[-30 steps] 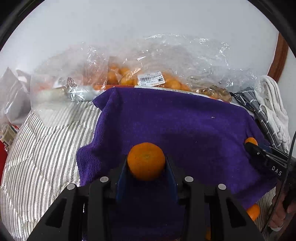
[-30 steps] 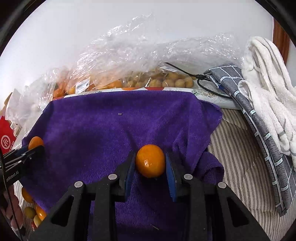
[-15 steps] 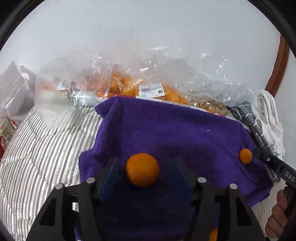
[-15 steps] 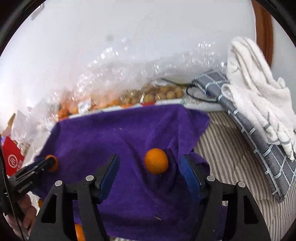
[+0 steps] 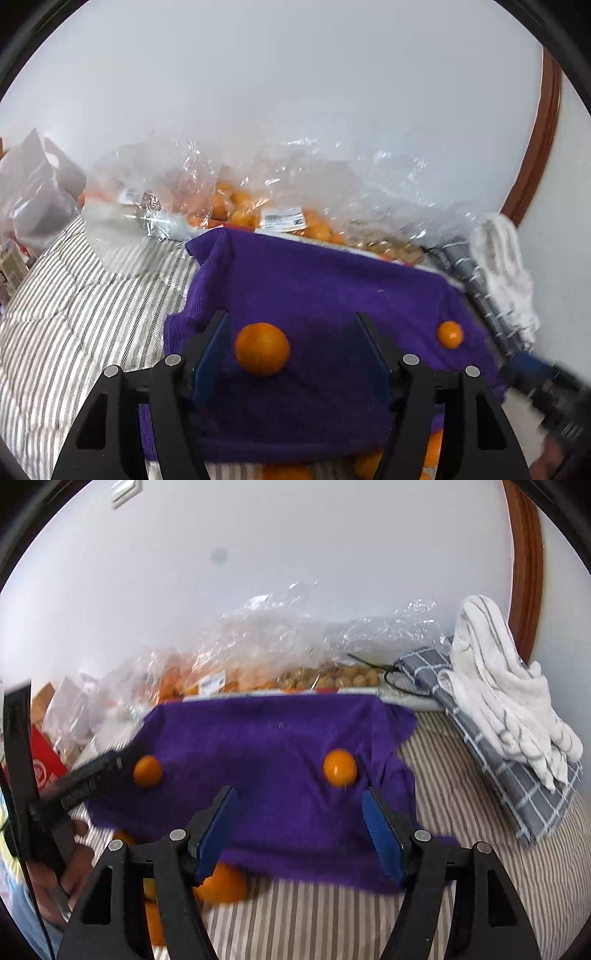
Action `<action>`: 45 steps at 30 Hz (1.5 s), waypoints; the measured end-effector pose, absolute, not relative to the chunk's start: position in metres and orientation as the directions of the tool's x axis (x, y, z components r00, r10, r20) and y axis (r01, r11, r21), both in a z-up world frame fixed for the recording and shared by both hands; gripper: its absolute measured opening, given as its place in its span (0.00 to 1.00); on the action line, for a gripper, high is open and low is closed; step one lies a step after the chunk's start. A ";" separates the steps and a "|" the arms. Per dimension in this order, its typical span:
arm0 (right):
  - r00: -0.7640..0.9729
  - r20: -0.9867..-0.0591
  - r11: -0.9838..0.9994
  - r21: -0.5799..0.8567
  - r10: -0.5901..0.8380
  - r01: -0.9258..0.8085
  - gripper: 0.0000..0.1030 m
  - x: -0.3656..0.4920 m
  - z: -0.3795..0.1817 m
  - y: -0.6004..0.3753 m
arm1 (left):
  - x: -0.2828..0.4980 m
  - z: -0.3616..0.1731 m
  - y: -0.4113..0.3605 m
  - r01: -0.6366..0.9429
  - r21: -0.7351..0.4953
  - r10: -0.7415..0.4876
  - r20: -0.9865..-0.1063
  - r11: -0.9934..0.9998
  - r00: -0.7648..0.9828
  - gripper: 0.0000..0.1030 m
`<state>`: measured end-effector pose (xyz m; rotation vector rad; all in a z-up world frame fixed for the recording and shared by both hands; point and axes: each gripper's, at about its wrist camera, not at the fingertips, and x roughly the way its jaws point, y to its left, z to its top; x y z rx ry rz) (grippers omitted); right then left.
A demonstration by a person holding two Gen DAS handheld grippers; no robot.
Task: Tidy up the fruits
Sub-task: 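Open the right tool and left tool, releasing the fruits onto the purple towel, then move the right tool back and grasp another large orange beside the towel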
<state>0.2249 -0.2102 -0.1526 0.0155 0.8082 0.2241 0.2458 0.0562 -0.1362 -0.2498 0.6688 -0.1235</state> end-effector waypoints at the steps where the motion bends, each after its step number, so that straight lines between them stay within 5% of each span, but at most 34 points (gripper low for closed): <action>1: 0.655 -0.726 0.975 0.103 0.210 -0.199 0.69 0.218 -0.155 -0.209 | 0.243 -0.134 0.057 0.034 -0.271 -0.194 -0.589 0.962 0.784 0.63; 15: 0.595 -0.748 0.950 0.161 0.295 -0.268 0.68 0.169 -0.168 -0.191 | 0.152 -0.151 0.126 -0.094 -0.237 -0.094 -0.676 0.967 0.730 0.63; 26: 0.577 -0.770 0.940 0.084 0.271 -0.330 0.45 0.160 -0.177 -0.168 | 0.134 -0.164 0.137 -0.122 -0.188 -0.056 -0.730 0.974 0.681 0.63; 45: 0.469 -0.805 0.930 0.285 0.364 -0.234 0.40 0.201 -0.197 -0.179 | 0.139 -0.167 0.135 -0.116 -0.201 -0.077 -0.749 0.973 0.658 0.63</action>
